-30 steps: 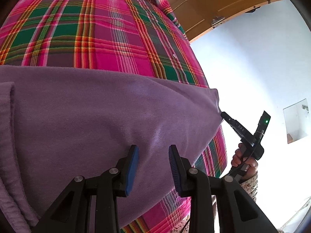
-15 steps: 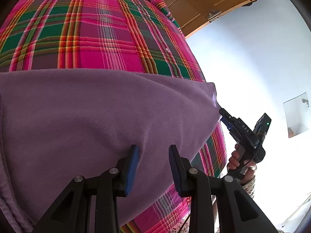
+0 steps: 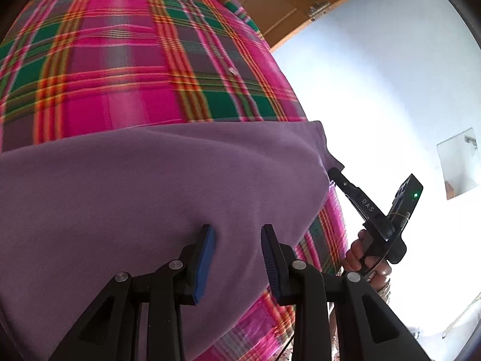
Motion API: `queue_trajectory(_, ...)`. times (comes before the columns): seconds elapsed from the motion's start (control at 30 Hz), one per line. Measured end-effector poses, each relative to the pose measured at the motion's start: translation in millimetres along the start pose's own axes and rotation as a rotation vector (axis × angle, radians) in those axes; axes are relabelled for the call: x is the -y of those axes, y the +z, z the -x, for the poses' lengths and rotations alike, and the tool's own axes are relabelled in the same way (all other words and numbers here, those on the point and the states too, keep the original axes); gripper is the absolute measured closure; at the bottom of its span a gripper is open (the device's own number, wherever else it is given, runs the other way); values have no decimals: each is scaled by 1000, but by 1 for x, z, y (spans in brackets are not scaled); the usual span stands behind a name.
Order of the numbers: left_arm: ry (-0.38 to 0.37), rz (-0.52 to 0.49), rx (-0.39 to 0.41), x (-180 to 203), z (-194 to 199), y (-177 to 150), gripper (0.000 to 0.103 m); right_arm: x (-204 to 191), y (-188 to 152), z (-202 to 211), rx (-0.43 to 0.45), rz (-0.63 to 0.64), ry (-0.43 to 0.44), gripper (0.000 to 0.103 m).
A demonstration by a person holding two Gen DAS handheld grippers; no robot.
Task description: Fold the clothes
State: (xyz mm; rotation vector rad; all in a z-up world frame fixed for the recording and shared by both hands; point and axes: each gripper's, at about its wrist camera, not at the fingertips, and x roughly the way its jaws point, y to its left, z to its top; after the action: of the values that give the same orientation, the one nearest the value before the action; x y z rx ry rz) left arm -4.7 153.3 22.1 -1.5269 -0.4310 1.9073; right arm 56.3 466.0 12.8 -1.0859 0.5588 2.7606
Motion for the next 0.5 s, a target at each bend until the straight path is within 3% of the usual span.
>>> queue_trajectory(0.5, -86, 2, -61, 22, -28, 18, 71, -48, -3, 43, 149, 204, 58, 95)
